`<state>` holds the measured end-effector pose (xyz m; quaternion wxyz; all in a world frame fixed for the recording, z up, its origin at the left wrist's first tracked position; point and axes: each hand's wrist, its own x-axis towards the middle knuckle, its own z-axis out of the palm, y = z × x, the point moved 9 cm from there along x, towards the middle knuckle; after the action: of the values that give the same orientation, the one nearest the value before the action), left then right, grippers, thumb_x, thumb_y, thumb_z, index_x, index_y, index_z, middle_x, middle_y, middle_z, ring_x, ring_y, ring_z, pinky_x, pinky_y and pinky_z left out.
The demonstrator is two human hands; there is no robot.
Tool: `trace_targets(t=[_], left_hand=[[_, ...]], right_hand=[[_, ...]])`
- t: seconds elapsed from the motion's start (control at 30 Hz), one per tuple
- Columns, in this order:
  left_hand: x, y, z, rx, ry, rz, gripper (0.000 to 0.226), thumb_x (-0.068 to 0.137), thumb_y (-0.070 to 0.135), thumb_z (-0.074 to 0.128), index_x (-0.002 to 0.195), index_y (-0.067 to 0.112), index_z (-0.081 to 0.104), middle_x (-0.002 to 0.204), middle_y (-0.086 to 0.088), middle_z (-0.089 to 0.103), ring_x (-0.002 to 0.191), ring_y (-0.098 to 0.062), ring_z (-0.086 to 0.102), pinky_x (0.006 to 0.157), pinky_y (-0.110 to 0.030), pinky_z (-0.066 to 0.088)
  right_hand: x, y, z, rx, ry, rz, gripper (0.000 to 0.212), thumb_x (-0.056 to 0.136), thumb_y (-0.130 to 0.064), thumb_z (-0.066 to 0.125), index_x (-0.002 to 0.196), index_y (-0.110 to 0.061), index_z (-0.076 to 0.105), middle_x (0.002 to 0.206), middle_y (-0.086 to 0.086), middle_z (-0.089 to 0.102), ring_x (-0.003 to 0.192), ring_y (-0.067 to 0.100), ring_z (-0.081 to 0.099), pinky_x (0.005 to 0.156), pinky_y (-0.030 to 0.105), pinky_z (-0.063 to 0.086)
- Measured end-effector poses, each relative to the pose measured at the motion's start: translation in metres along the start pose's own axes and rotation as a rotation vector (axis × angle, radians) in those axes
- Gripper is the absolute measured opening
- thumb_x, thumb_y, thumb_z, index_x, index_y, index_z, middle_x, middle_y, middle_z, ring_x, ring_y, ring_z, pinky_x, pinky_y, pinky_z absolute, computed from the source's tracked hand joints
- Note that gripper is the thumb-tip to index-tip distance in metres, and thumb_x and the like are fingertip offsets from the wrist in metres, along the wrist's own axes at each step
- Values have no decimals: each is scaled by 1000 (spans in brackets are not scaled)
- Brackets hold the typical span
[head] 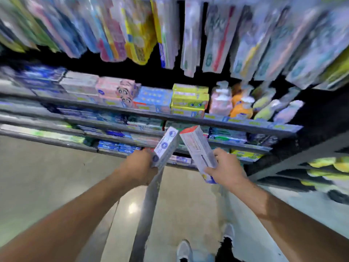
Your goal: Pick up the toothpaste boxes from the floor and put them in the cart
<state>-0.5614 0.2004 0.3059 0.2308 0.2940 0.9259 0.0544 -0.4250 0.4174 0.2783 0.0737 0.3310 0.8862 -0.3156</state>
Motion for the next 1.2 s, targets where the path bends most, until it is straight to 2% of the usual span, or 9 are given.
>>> trace_targets(t=[0.13,0.27,0.37,0.5,0.6,0.73,0.87,1.0,1.2], left_hand=[[-28,70,-74,-22,95,135,36,77,31,65,65,24,32,60,5,46,62,-25,49,47,-30,30],[-39,156,-99,-15,116,264,38,82,36,66,70,27,31,70,3,49,68,-25,50,54,-32,36],[-43,246,-95,-29,114,431,28,83,33,66,80,25,40,71,4,47,70,-22,48,56,-30,29],[-59,390,-69,14,114,634,22,84,31,66,85,22,45,68,8,43,67,-19,45,52,-27,26],[-75,503,-38,0,91,741,22,82,34,65,85,23,46,70,8,47,71,-20,48,53,-23,31],[-104,648,12,-66,-8,815,27,81,38,67,84,18,50,80,1,58,70,-17,59,54,-30,43],[-139,769,54,-188,-129,884,25,81,34,71,99,23,59,92,6,68,76,-8,64,51,-8,41],[-160,864,78,-143,-134,926,25,81,36,72,96,22,57,84,7,65,66,0,60,43,-7,36],[-145,976,112,-95,-157,944,23,83,38,72,85,28,51,88,7,64,70,-3,61,51,-20,47]], right_hand=[[-40,-2,-85,122,105,14,35,68,-36,81,92,-21,59,86,-3,69,85,23,66,69,35,52],[-78,31,-161,237,218,41,37,67,-33,83,94,-20,60,91,-1,70,84,21,67,76,40,55],[-106,83,-218,264,327,73,36,66,-35,83,90,-20,60,89,-1,70,84,21,65,76,40,54],[-160,190,-287,310,466,179,35,66,-34,83,82,-18,55,82,-2,68,75,17,64,66,34,53],[-215,281,-341,300,581,299,36,65,-36,81,72,-21,48,65,-9,57,60,7,53,46,17,33],[-292,394,-408,310,703,406,34,65,-32,81,73,-19,50,66,-6,55,61,16,55,46,26,31],[-360,487,-460,235,762,493,34,67,-34,80,79,-14,55,72,0,57,67,21,52,49,31,32],[-400,561,-498,237,814,560,37,66,-34,80,67,-22,45,66,-7,52,58,6,45,46,24,29],[-397,659,-546,300,878,629,37,64,-34,81,70,-24,46,68,-9,51,61,7,47,48,25,32]])
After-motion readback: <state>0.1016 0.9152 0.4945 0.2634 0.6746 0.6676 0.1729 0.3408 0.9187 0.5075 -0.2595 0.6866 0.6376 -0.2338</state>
